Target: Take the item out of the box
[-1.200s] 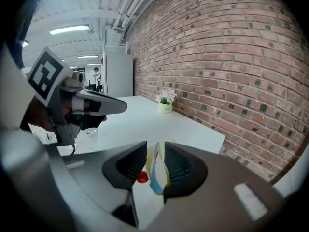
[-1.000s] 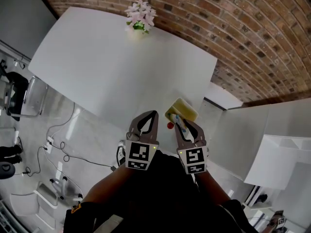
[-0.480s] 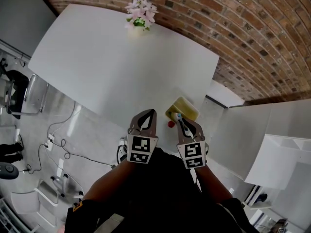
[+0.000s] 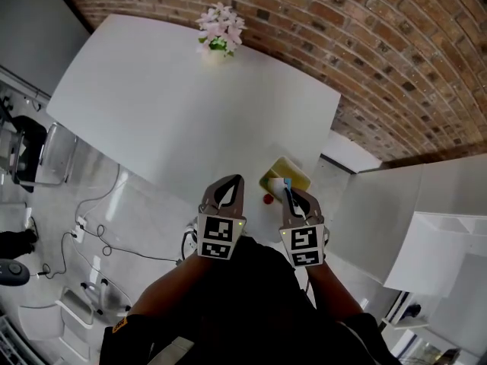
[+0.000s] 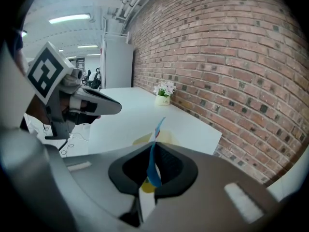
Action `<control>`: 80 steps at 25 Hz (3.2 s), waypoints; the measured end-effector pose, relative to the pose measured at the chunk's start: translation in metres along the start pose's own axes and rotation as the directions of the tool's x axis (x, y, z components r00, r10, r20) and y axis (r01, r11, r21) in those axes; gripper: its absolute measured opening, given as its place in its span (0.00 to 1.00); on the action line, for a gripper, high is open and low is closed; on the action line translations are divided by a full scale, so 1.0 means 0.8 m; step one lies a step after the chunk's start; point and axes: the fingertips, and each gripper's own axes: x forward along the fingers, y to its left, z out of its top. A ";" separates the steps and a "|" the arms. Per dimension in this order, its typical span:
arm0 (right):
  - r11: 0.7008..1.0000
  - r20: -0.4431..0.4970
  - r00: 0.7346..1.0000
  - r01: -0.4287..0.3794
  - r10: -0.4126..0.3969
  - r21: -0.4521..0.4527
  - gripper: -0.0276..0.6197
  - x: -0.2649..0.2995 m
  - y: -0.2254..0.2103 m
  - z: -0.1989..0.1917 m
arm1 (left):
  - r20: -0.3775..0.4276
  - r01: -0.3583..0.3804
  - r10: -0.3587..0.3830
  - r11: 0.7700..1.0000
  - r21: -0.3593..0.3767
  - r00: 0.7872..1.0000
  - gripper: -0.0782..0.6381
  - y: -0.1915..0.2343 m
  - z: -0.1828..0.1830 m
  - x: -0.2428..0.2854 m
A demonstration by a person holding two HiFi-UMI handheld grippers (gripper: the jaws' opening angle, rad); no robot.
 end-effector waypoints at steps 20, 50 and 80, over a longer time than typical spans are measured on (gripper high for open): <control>0.988 0.206 0.967 0.133 -0.147 0.079 0.05 -0.079 0.050 0.109 | 0.120 0.036 -0.045 0.996 0.079 0.992 0.12 0.022 0.064 -0.088; 0.974 0.246 0.943 -0.204 0.222 -0.099 0.05 -0.045 0.262 0.184 | 0.158 -0.311 0.323 0.945 -0.097 0.933 0.12 0.169 0.022 -0.281; 0.965 0.227 0.938 -0.252 0.263 -0.074 0.05 -0.027 0.267 0.175 | 0.149 -0.303 0.311 0.950 -0.078 0.938 0.12 0.168 0.016 -0.270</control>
